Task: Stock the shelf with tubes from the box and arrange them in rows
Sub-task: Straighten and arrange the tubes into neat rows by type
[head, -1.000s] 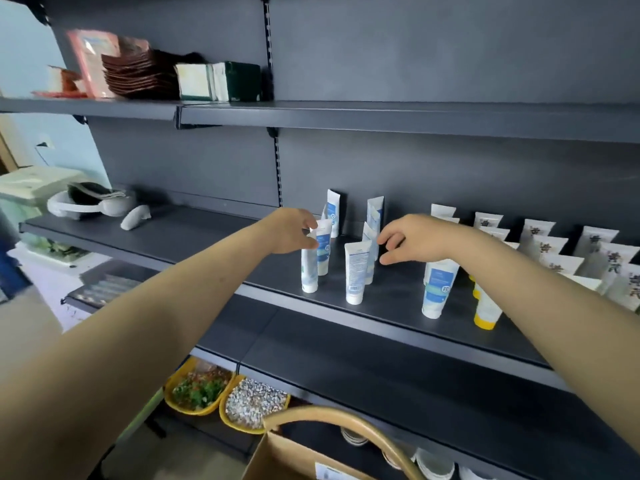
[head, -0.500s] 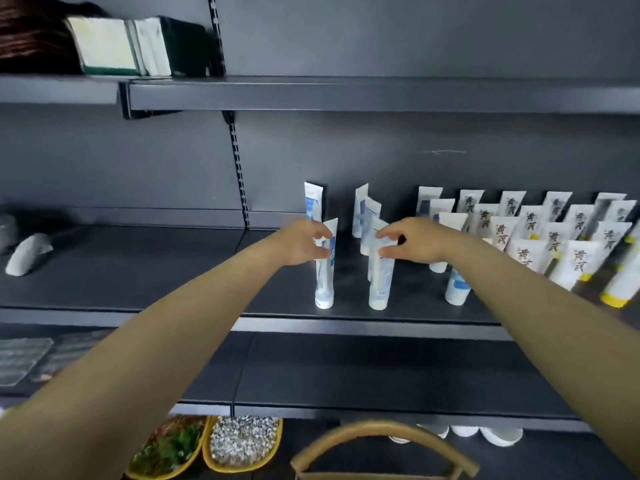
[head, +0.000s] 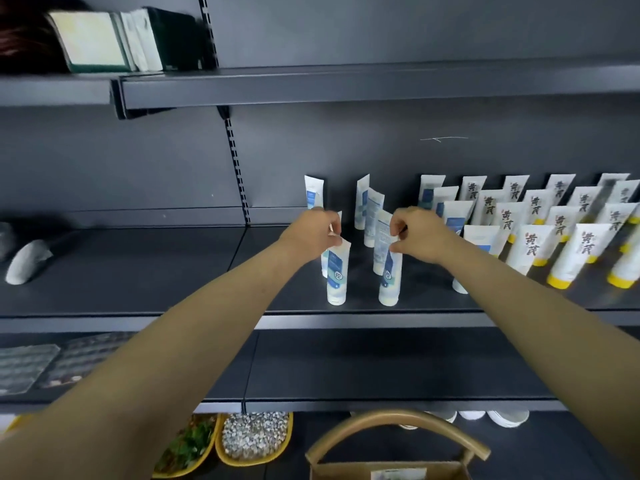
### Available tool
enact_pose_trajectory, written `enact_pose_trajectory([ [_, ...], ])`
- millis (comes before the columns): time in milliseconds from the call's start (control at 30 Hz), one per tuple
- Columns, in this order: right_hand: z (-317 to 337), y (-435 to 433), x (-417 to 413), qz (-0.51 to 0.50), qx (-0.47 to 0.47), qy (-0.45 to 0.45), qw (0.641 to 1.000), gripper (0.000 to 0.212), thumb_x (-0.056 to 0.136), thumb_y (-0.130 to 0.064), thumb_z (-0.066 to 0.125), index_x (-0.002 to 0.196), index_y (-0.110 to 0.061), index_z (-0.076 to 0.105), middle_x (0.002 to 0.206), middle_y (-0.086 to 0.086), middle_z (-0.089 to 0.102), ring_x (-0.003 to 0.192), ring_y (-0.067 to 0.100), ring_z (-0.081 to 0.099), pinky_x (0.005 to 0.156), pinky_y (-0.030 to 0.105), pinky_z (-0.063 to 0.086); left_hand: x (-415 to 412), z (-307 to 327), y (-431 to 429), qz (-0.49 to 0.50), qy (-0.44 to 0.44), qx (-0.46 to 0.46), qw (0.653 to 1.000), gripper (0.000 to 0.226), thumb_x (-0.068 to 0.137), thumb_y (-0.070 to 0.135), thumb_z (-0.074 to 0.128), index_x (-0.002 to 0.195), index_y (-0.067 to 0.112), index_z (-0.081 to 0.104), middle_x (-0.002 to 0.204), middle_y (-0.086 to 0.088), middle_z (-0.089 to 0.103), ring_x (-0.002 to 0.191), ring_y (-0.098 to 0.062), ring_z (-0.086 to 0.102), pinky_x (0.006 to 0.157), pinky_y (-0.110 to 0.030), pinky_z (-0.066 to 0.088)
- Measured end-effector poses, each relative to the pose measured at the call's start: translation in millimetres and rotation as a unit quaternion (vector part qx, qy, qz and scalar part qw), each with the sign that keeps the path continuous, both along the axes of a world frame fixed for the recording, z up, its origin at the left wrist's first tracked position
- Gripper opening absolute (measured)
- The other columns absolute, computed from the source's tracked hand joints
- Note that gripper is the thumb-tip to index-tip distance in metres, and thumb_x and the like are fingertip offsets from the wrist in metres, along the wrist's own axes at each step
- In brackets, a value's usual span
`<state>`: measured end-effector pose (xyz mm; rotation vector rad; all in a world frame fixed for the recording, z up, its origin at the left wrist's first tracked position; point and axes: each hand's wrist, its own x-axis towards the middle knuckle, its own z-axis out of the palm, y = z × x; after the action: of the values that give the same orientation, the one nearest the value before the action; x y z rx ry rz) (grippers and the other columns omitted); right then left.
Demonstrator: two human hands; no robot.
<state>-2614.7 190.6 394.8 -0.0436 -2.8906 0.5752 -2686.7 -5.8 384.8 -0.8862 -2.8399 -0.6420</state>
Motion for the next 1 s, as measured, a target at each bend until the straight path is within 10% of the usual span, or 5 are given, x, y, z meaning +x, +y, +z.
enact_pose_trajectory([
  [233,4.4,6.5,-1.2,0.006,-0.02,-0.055,0.998,0.049,0.078,0.006,0.064,0.12,-0.015,0.052,0.104,0.007,0.061,0.089,0.021,0.057,0.075,0.029,0.049,-4.1,-2.8,-5.0,-0.012,0.037,-0.026,0.999,0.019,0.086,0.028,0.066,0.093,0.012,0.061,0.105,-0.005,0.053,0.095,-0.021,0.051,0.083,-0.036,0.047],
  [1000,-1.5,22.9,-10.6,-0.022,0.08,-0.072,0.994,0.035,0.082,-0.012,0.067,0.116,-0.017,0.066,0.119,0.0,0.064,0.108,0.018,0.057,0.085,0.022,0.041,-25.5,-18.3,-7.8,-0.081,-0.062,0.034,0.994,0.018,0.084,0.014,0.068,0.101,0.013,0.064,0.094,0.002,0.057,0.083,-0.015,0.053,0.075,-0.027,0.047],
])
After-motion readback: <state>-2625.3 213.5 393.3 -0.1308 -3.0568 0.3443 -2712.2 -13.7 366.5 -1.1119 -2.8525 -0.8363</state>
